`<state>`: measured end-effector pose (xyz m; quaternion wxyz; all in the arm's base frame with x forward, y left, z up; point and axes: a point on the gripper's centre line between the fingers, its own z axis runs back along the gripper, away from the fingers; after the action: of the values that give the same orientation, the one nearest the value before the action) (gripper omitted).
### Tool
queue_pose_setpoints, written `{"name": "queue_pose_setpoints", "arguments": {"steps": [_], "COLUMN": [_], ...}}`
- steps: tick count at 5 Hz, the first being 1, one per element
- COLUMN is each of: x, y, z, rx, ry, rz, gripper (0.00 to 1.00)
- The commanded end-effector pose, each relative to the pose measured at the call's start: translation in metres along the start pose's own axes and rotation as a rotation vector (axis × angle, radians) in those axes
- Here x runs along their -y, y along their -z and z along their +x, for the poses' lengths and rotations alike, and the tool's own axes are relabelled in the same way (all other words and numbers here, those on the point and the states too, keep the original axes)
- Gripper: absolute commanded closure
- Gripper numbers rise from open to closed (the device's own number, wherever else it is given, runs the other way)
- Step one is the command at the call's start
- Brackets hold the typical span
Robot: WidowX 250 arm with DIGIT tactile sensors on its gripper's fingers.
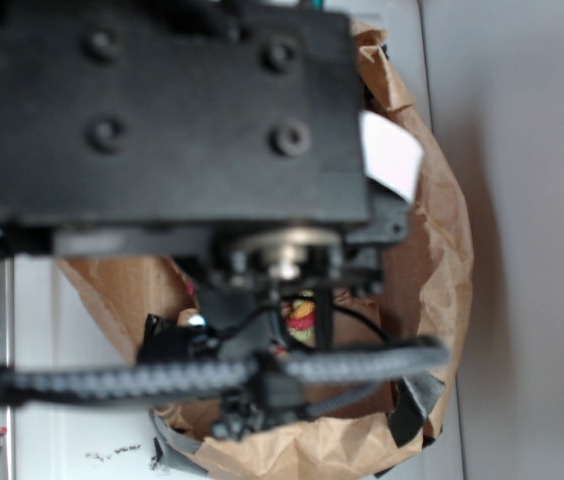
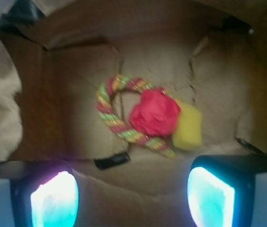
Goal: Grab the multicolored rope.
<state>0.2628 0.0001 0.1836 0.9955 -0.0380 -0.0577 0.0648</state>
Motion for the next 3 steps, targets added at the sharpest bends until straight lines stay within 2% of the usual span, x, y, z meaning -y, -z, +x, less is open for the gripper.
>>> {"name": "queue_pose_setpoints", "arguments": {"steps": [1,3], "x": [0.0,0.009], "y": [0.019,0.046], "z": [0.009,0.011], "rx": [0.082,0.06], "ry": [-0.083,-0.063], "rz": [-0.001,0.043], "gripper": [0.0,0.0]}}
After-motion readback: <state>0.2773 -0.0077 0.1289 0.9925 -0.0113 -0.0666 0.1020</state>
